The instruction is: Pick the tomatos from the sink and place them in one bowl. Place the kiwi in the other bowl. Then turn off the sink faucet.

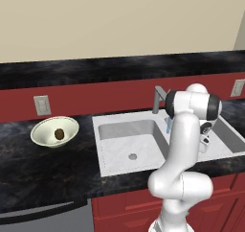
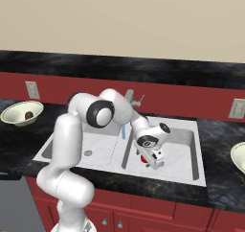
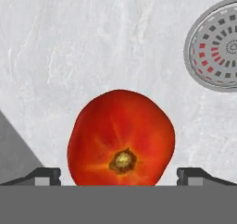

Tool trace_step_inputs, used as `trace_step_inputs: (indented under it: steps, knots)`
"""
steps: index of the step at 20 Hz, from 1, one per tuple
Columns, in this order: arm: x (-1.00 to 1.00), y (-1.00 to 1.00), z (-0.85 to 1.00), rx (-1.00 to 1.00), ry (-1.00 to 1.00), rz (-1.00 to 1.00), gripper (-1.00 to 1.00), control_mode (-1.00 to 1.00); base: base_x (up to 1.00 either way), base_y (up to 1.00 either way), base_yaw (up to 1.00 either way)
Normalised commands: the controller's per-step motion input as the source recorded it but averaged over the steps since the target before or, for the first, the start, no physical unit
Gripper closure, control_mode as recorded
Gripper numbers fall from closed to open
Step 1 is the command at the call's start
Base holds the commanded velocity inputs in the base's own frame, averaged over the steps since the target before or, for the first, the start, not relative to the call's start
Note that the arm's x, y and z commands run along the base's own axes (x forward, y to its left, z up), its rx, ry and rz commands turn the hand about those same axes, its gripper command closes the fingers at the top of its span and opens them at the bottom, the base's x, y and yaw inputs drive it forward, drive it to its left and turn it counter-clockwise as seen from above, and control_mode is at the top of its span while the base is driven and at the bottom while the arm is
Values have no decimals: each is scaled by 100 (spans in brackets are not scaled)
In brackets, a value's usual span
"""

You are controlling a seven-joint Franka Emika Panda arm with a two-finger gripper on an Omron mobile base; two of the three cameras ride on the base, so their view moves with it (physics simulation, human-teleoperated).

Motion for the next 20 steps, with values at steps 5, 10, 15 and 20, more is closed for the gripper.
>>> trace_step_inputs:
  steps: [5, 10, 15, 20]
  knots:
    - [18, -5, -14, 0, 2, -3, -100, -100, 0, 0, 0]
    - [11, -15, -17, 0, 2, -4, -100, -100, 0, 0, 0]
    - [2, -2, -13, 0, 2, -5, 100, -100, 0, 0, 0]
    - [-5, -12, -5, 0, -1, -6, 100, -100, 0, 0, 0]
